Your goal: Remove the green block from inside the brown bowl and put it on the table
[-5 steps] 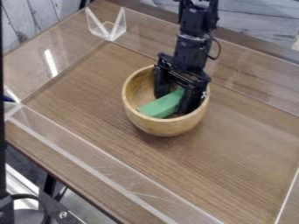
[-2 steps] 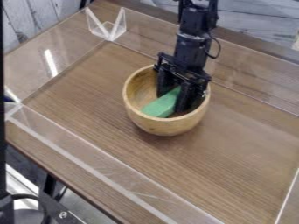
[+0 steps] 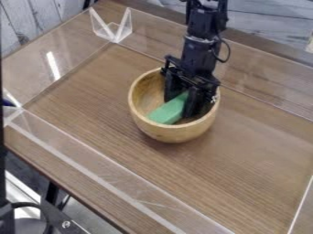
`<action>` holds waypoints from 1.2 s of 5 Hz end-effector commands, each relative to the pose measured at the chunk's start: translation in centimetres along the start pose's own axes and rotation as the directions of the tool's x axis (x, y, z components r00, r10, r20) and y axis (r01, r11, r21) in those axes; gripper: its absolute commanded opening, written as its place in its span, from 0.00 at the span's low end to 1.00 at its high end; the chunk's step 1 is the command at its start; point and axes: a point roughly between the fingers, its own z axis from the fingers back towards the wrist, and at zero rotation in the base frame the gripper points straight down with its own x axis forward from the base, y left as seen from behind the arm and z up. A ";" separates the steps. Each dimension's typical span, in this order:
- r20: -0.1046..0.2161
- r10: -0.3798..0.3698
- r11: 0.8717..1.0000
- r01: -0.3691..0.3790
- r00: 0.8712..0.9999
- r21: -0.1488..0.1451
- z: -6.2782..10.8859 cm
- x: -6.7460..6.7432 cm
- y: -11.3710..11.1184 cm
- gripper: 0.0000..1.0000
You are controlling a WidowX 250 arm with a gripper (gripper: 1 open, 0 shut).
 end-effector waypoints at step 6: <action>0.263 -0.029 0.994 0.001 0.964 0.109 11.8 -2.3 -3.3 0.00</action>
